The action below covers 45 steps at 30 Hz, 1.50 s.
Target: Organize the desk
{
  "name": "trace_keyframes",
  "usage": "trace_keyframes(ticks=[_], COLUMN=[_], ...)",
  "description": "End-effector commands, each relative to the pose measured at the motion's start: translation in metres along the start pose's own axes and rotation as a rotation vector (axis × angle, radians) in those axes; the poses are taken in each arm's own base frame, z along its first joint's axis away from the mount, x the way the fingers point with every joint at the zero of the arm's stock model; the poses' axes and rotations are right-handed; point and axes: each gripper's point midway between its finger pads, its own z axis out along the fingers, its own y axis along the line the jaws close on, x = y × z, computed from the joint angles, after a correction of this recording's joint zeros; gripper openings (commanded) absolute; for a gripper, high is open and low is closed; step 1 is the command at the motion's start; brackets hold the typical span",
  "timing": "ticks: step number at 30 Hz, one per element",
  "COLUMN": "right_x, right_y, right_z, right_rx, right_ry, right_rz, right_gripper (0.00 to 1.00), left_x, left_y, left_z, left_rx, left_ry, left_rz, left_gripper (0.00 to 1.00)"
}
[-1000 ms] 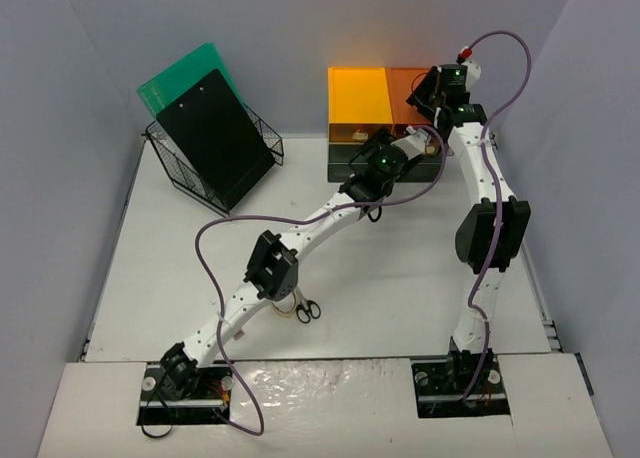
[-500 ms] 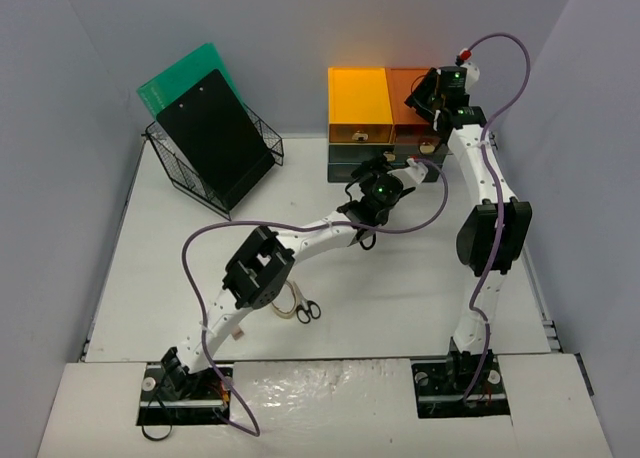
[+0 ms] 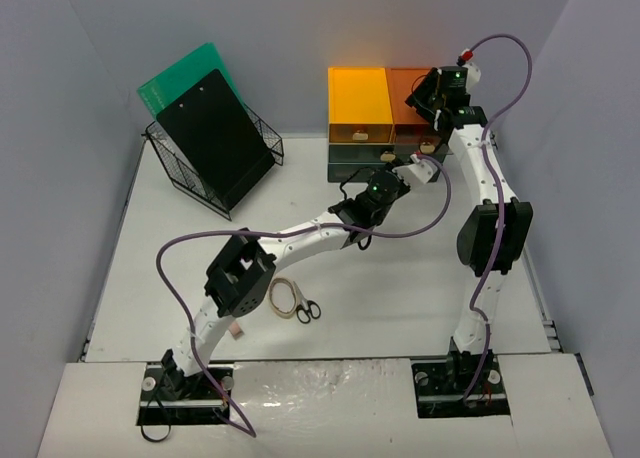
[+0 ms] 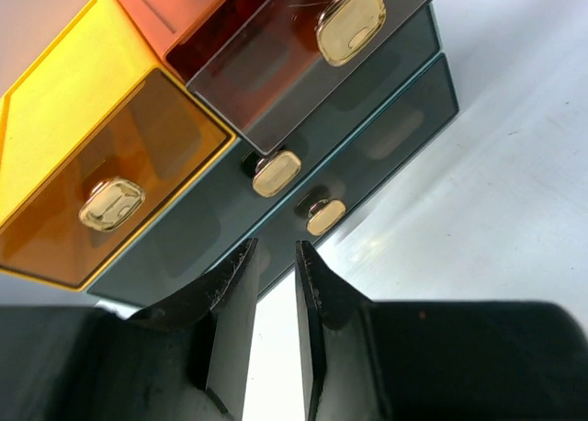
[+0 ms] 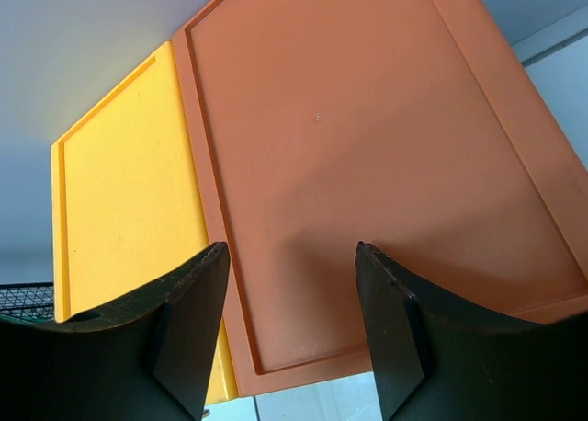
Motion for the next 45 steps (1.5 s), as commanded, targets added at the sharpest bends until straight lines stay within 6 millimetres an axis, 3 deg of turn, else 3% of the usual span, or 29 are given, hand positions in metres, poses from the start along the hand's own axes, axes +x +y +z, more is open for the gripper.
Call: trace_keyframes(ticks=[1,4,13,15,20,27,31,40,45], right_x=[0.041,0.040,0.037,0.038,0.046,0.047,0.050,0.050,0.058], right_y=[-0.030,-0.032,-0.037,-0.038,-0.044,-0.040,-0.041,-0.037,-0.038], right_z=[0.002,0.006,0.008,0.008,0.011,0.009,0.010,0.018,0.021], right_rx=[0.093,0.089,0.085,0.085,0.095,0.076,0.075,0.062,0.068], right_ry=[0.156,0.158,0.166,0.170,0.190,0.200,0.207,0.210,0.224], right_rz=[-0.002,-0.002,0.007,0.006,-0.001,-0.009,-0.008,0.004,0.017], right_gripper=[0.55,0.55,0.55,0.55,0.55,0.55,0.55,0.55,0.55], left_x=[-0.068,-0.071,-0.092,-0.088,-0.093,-0.069,-0.059,-0.054,-0.060], left_y=[0.029,0.026,0.022,0.020,0.044,0.087,0.099,0.107,0.102], left_z=[0.007,0.017,0.045,0.055,0.066,0.083,0.090,0.094,0.080], left_rx=[-0.024,-0.031,-0.052,-0.064,-0.127,-0.210,-0.224,-0.232,-0.219], left_ry=[-0.206,-0.246,-0.339,-0.346,-0.404,-0.414,-0.430,-0.437,-0.373], left_rz=[-0.090,-0.090,-0.076,-0.062,-0.051,-0.019,-0.014,-0.044,-0.034], left_gripper=[0.17,0.13,0.13,0.12,0.11,0.11,0.11,0.11,0.12])
